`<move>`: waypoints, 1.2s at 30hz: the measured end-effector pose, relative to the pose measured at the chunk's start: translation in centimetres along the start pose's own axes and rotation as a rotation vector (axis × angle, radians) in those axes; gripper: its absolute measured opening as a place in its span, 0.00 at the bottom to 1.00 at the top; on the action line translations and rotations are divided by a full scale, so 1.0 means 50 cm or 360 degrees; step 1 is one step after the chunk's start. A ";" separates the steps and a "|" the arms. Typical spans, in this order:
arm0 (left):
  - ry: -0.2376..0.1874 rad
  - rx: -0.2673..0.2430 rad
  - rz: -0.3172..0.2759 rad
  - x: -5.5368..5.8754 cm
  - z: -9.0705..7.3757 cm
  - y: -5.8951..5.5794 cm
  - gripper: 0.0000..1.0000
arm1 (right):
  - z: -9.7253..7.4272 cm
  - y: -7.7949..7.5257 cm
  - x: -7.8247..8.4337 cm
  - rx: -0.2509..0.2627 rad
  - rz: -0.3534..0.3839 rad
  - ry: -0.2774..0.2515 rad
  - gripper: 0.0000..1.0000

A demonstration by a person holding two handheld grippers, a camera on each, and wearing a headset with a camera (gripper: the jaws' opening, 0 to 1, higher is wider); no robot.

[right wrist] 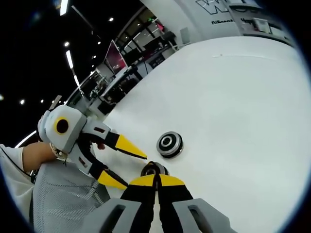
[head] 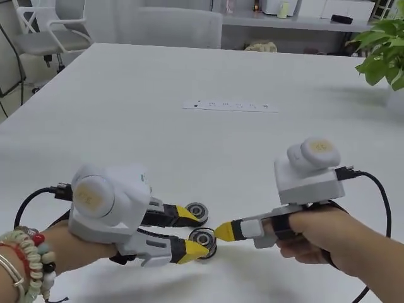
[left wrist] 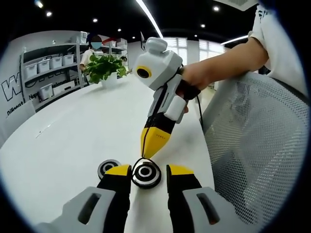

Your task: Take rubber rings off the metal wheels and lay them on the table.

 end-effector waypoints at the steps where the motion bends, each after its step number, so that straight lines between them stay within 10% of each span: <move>1: 0.0000 0.0004 0.0003 -0.002 -0.002 -0.001 0.27 | -0.001 0.001 -0.001 0.0001 -0.0003 -0.0001 0.00; 14: -0.0010 0.0050 -0.0026 -0.017 -0.022 -0.011 0.46 | -0.008 0.000 -0.004 0.0032 -0.0032 0.0006 0.00; 23: -0.0106 0.0033 -0.0141 -0.070 -0.049 -0.009 0.58 | -0.013 0.004 -0.018 0.0027 -0.0052 -0.0023 0.00; 36: -0.0067 0.0045 0.0006 -0.107 -0.115 -0.045 0.75 | -0.024 0.018 -0.040 -0.0009 -0.0019 -0.0130 0.00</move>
Point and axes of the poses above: the centre of the closed fingertips' face, and the gripper's own axes: z roughly forward along the fingers, y roughly to its left, x roughly out of its underside, the point moved 5 cm from there along -z, roughly backward along the fingers, and after that the axes turned 11 degrees about -z, right-handed, at the moved point
